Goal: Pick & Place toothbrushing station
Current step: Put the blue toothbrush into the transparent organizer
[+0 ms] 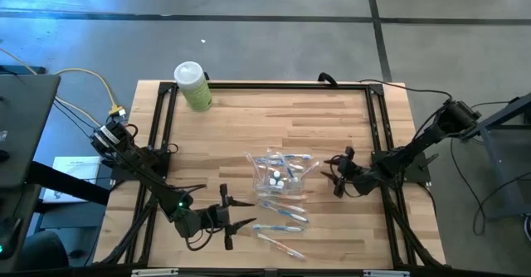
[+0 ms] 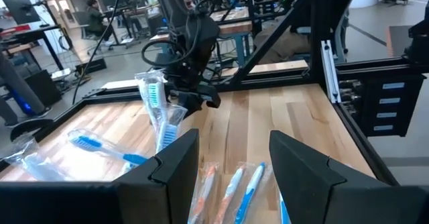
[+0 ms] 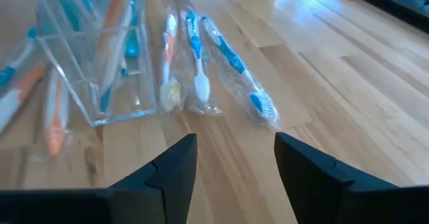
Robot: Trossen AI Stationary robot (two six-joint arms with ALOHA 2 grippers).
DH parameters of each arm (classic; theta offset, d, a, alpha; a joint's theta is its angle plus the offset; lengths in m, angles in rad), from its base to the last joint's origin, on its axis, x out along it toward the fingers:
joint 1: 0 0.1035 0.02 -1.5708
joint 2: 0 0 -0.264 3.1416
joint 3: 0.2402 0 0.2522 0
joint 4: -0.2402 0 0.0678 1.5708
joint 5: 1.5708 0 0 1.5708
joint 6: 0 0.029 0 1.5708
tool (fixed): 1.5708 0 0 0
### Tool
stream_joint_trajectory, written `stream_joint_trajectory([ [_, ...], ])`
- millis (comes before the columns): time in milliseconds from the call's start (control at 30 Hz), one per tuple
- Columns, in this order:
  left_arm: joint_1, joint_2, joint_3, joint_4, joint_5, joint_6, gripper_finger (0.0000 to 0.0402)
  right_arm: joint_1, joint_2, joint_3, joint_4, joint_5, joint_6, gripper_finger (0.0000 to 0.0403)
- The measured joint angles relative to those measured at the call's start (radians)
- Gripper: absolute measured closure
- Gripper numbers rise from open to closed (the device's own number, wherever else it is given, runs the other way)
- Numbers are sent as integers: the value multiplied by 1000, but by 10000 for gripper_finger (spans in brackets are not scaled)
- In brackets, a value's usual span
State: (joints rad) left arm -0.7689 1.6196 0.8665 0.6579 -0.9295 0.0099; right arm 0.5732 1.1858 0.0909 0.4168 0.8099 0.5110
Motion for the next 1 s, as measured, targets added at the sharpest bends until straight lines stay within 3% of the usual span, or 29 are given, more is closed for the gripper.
stream_joint_trajectory([
  [433,0,0,0,0,0,-4,225,-59,29,-11,80,24,13,211],
  [1000,0,0,0,0,-1,-3,225,-256,374,-11,473,-173,-145,211],
])
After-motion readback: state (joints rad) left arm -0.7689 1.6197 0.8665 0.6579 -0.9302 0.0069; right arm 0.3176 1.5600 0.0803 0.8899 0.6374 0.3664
